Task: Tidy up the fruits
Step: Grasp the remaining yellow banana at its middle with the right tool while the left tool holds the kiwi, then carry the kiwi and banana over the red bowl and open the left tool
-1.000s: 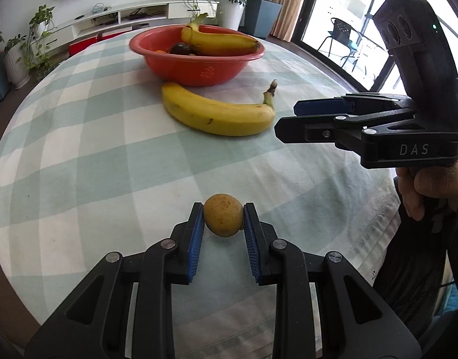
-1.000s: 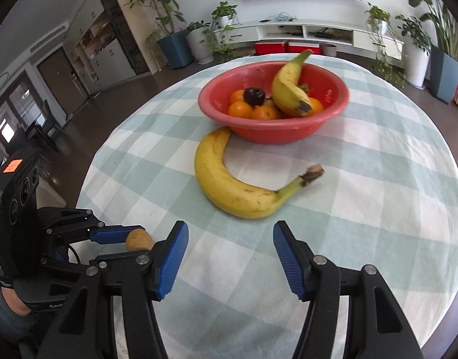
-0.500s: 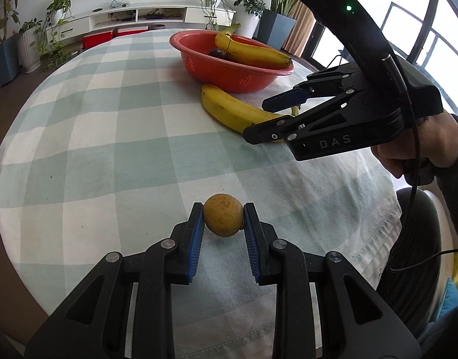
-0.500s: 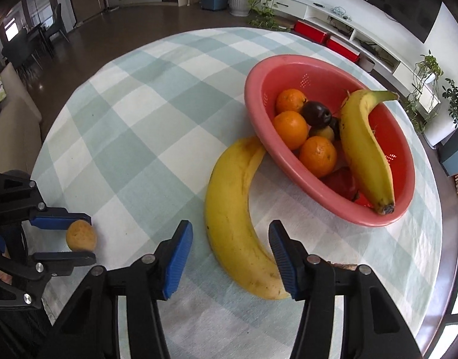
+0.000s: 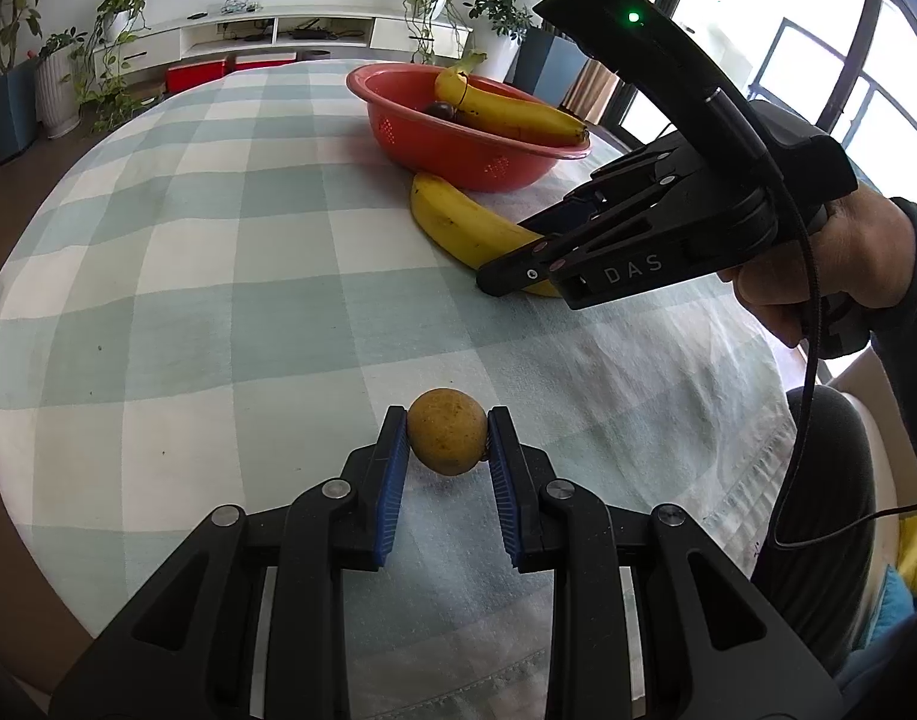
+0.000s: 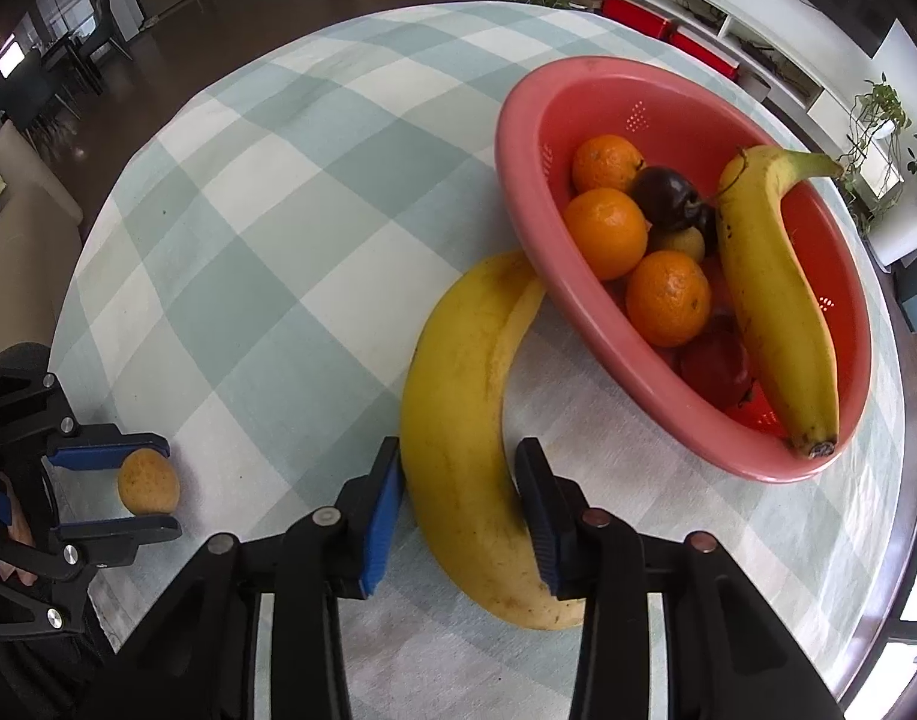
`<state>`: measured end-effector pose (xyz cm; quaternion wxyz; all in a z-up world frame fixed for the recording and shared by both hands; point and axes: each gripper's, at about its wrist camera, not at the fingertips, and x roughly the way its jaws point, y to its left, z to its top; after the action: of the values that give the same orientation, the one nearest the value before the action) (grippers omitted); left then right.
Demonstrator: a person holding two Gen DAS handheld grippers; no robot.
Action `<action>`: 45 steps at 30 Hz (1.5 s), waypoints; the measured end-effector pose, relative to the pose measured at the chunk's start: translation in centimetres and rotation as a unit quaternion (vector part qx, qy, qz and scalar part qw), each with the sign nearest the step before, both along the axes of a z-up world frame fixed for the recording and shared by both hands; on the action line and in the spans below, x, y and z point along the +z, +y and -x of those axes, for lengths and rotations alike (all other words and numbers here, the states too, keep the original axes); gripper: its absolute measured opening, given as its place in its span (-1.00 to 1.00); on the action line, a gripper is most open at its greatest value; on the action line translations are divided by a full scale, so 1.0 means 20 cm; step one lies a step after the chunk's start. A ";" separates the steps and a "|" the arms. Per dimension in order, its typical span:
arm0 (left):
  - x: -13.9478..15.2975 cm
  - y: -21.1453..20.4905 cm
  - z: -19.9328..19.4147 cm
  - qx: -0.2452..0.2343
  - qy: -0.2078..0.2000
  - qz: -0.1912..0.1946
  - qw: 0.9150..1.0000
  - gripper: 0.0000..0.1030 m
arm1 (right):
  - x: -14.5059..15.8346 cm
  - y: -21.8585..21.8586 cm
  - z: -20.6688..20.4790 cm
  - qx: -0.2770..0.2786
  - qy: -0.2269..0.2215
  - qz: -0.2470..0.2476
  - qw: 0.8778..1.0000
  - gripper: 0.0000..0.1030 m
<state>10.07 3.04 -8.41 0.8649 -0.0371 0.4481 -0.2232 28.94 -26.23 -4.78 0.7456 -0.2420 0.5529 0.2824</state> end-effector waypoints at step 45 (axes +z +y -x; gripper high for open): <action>0.48 -0.13 -0.35 -0.023 -0.079 0.013 0.997 -0.52 | 0.65 -0.48 0.20 -0.116 -0.087 -0.244 0.959 -0.32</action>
<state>17.12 0.38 1.16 0.8917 -0.0204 0.3760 -0.2510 24.96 -35.79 8.18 0.8549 -0.0109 0.4243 0.2982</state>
